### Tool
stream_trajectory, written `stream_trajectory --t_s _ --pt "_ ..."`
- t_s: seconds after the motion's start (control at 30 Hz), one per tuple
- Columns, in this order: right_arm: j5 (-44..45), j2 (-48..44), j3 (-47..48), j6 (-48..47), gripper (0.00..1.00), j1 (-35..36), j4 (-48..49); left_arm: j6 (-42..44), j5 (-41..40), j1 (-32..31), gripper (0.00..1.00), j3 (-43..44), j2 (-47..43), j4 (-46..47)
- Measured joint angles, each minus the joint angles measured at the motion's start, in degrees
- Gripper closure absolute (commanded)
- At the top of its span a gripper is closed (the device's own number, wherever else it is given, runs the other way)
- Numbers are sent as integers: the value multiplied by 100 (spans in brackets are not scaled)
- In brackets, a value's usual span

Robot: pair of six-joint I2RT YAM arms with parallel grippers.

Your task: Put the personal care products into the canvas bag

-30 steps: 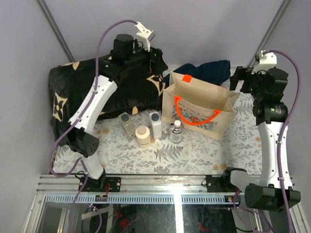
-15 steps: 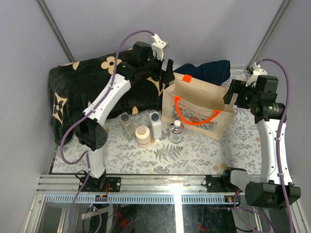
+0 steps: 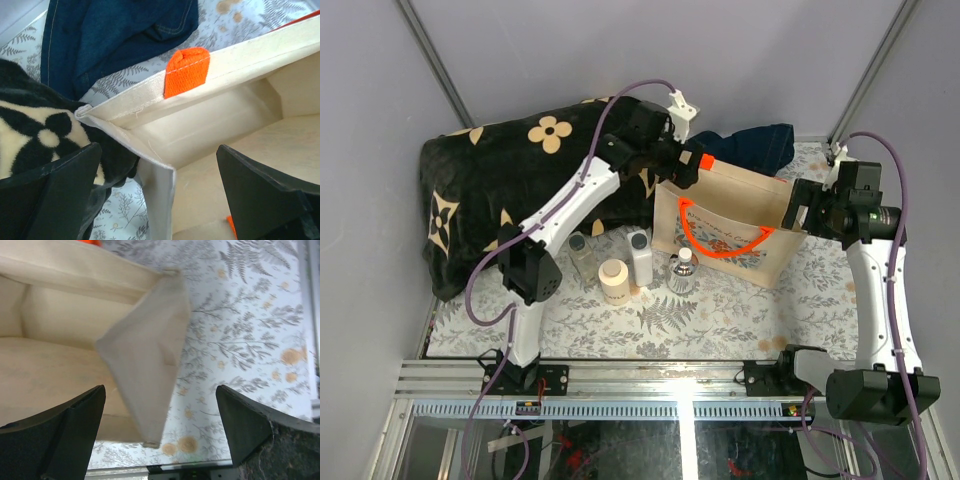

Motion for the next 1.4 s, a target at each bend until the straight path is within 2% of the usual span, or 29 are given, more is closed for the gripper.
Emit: stream_trajectory --t_s 0.27,0.47,0.63,0.77,1.1,1.4 --pt "1311 529 525 39 1 11 -761 138 -695 -317 0 79 365 -538" --pt "2234 686 841 31 1 26 -1279 140 -715 -396 0 181 374 -748" --pt "2898 772 868 42 1 35 -1637 144 -636 -503 0 907 573 -1276" --pt "3228 785 868 70 1 31 -1794 142 -498 -625 0 1032 525 -1392" --pt "3388 656 942 225 1 24 -2105 55 -63 -1023 0 761 525 -1569" --pt "2341 271 1563 127 0 24 -1679 28 -94 -1025 0 761 505 -1567"
